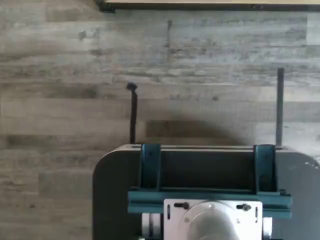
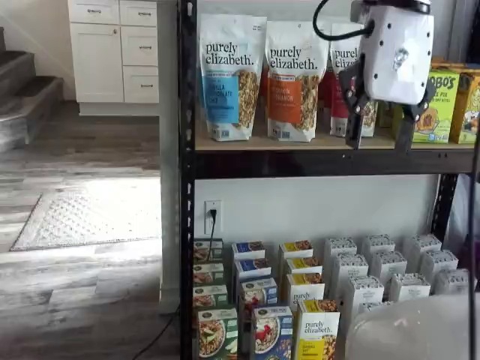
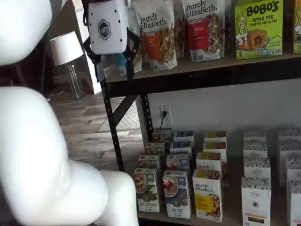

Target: Pick up the blue and white box that is on the bottom shelf, the second box from the left

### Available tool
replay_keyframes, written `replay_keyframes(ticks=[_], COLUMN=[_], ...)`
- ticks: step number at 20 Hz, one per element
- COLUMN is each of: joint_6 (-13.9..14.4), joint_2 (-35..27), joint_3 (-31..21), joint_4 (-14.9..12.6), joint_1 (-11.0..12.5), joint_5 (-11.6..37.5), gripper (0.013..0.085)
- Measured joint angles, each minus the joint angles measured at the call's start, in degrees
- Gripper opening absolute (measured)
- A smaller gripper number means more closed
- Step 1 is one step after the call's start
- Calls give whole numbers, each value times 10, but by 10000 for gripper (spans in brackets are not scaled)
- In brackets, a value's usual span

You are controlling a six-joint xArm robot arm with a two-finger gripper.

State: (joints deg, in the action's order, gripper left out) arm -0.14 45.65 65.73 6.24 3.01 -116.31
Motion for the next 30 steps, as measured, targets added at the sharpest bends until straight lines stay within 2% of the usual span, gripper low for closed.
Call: replay_keyframes(ticks=[4,9,14,20,24,30], joint_6=[7,8,-2,-17,-27,-23], joint_2=[1,6,5,-11,-14,-19], joint_3=[-16,-48,-90,-137,-175,-245], joint_4=[-19,-27,-28,-45,-38,-31], joint_1=[-16,-23,-15,-5,4,-4], joint_5=[31,86,148,222,280,368], gripper=[850,850,850,850,850,850])
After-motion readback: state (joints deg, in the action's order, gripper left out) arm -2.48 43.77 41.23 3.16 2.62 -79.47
